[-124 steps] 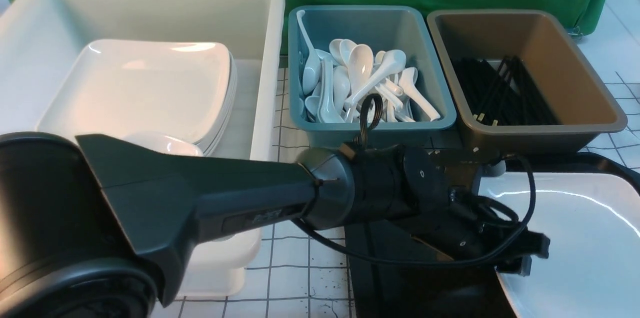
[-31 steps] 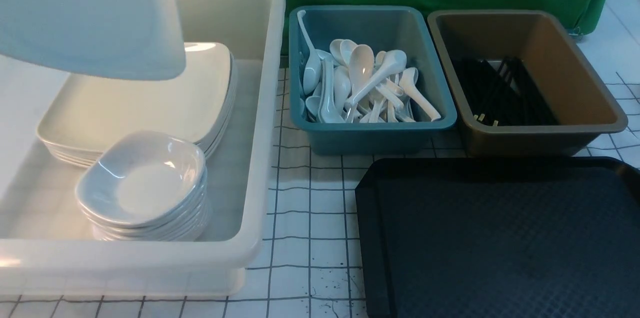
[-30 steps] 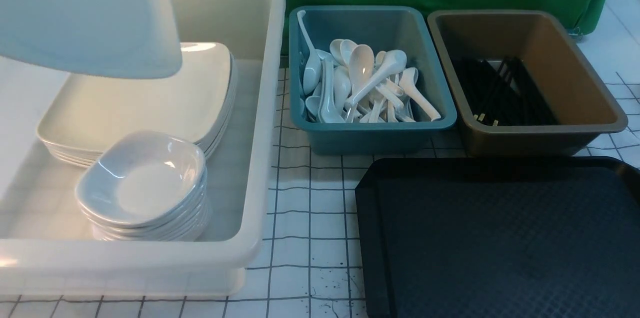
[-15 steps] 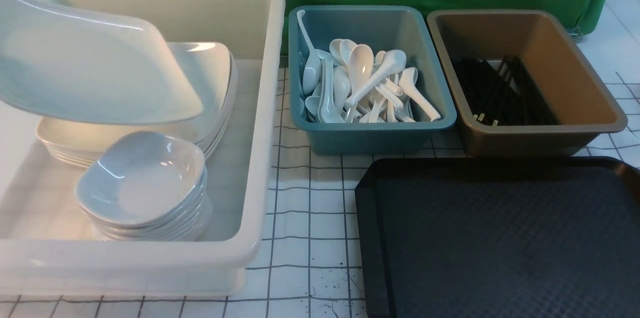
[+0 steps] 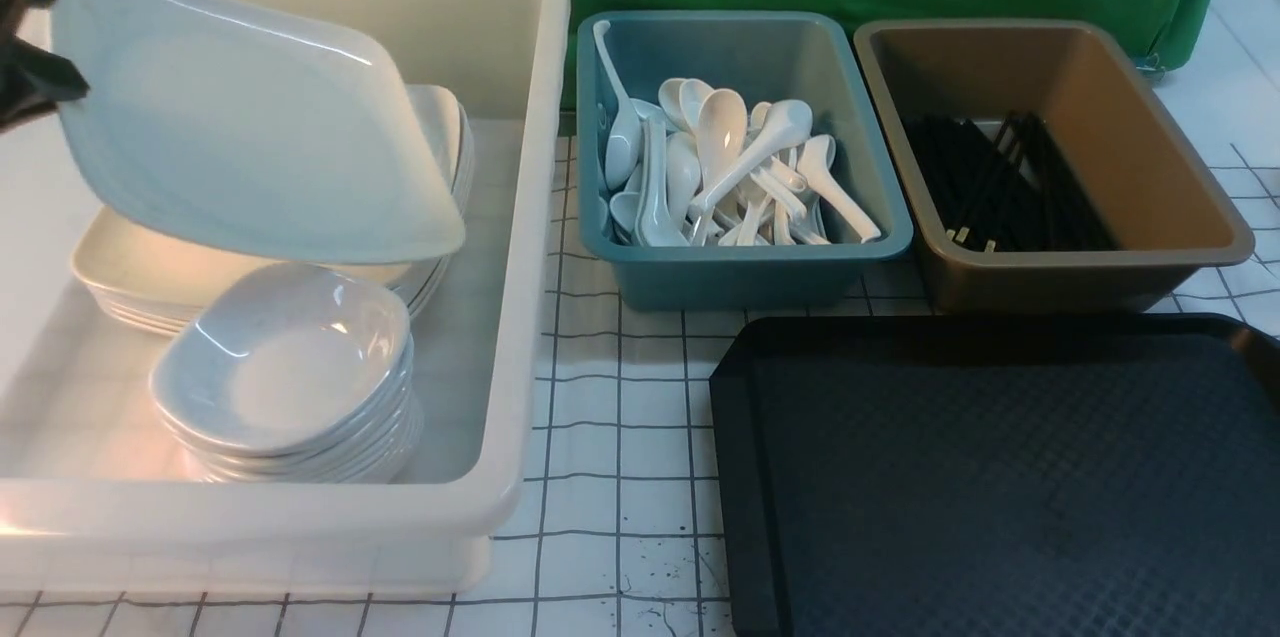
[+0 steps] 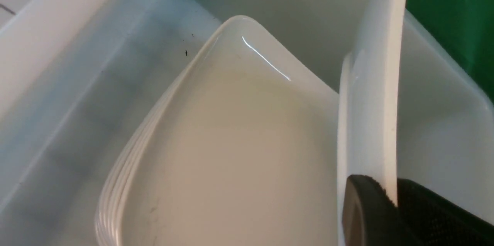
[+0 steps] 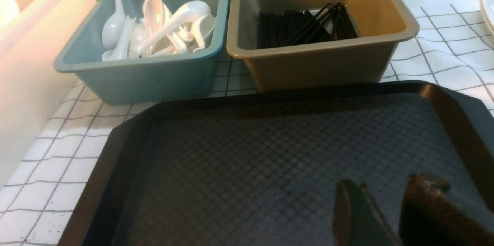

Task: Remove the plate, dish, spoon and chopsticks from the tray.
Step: Use the left arm to put the plate into the large storage box on the left

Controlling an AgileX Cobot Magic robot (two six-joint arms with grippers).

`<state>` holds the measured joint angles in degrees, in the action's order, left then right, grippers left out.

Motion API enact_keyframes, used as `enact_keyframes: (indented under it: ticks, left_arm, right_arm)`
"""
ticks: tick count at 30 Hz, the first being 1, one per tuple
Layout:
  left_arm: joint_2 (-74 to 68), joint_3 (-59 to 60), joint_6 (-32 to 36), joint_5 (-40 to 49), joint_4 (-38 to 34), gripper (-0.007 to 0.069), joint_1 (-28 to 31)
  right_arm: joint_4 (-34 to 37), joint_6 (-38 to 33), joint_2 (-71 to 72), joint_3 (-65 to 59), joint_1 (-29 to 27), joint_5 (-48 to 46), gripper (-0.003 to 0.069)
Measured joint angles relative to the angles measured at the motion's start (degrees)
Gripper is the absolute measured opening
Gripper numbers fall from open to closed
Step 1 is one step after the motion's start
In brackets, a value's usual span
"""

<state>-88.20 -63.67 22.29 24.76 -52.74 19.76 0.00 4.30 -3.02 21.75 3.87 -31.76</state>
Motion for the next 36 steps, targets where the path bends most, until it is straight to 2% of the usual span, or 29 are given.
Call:
enact_keyframes:
  ticks: [4, 13, 20, 25, 32, 36]
  left_arm:
    - [-1.81, 0.00, 0.00, -1.72, 4.16, 0.0017, -1.10]
    - [-3.98, 0.00, -0.32, -3.61, 5.74, 0.0015, -1.10]
    - [-6.04, 0.00, -0.44, -3.64, 10.86, 0.0015, -1.10]
    - [-7.53, 0.00, -0.84, -3.07, 11.51, 0.0020, -1.10]
    - [-8.64, 0.00, -1.22, -1.51, 12.95, 0.0092, -1.10]
    - [-8.70, 0.00, -1.30, -0.80, 15.41, 0.0213, -1.10]
  right_arm:
    - [0.00, 0.00, 0.00, 0.00, 0.00, 0.00, 0.0239]
    - [0.00, 0.00, 0.00, 0.00, 0.00, 0.00, 0.0239]
    - [0.00, 0.00, 0.00, 0.00, 0.00, 0.00, 0.0239]
    - [0.00, 0.00, 0.00, 0.00, 0.00, 0.00, 0.0239]
    - [0.00, 0.01, 0.00, 0.00, 0.00, 0.00, 0.0239]
    - [0.00, 0.01, 0.00, 0.00, 0.00, 0.00, 0.0239]
